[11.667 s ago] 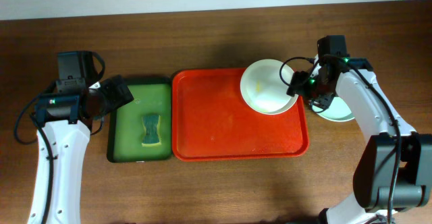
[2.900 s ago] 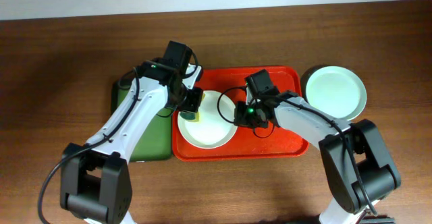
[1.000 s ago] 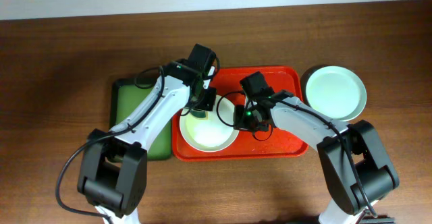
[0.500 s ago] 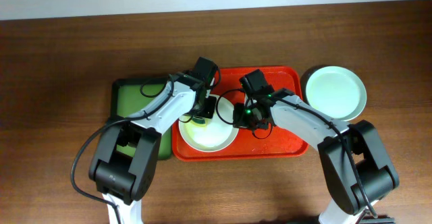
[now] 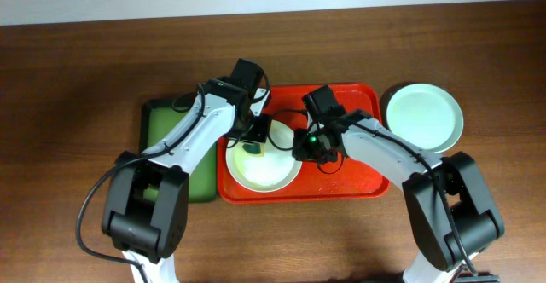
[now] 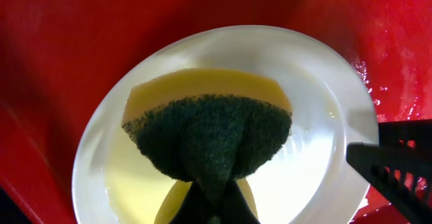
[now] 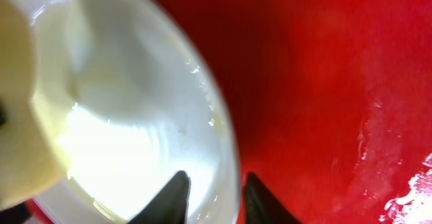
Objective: Clean dirty plates on tray and stack at the side
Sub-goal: 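Scrub the cream plate with the sponge while the right gripper holds its rim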
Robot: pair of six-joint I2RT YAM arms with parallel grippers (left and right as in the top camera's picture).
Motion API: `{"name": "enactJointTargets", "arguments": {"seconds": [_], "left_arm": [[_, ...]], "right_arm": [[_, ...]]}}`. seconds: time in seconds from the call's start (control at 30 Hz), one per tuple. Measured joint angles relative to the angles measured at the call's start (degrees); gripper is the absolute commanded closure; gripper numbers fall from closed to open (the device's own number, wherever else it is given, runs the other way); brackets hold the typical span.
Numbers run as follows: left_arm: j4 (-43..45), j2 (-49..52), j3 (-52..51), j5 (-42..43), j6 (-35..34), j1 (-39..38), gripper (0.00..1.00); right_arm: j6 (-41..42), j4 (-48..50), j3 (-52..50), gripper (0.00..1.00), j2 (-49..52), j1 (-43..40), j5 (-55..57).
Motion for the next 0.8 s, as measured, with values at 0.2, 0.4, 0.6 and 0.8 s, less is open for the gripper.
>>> {"name": "enactJointTargets", "arguments": {"seconds": [0.2, 0.4, 0.6, 0.8], "left_arm": [[0.2, 0.1, -1.0, -1.4, 0.2, -0.8, 1.0], [0.5, 3.0, -1.0, -2.3, 0.2, -0.8, 1.0], [1.1, 3.8, -1.2, -5.4, 0.2, -0.9, 1.0], [1.2, 3.8, -1.2, -6.0, 0.2, -0.9, 1.0]], "right_arm": [[-4.3, -12.9, 11.8, 0.43, 0.1, -1.7, -3.0], [-6.3, -21.8, 16.4, 0.4, 0.1, -4.2, -3.5], [-6.4, -20.1, 13.2, 0.44, 0.1, -4.0, -3.3], [-4.5, -10.6, 4.4, 0.62, 0.1, -1.9, -1.7]]}}
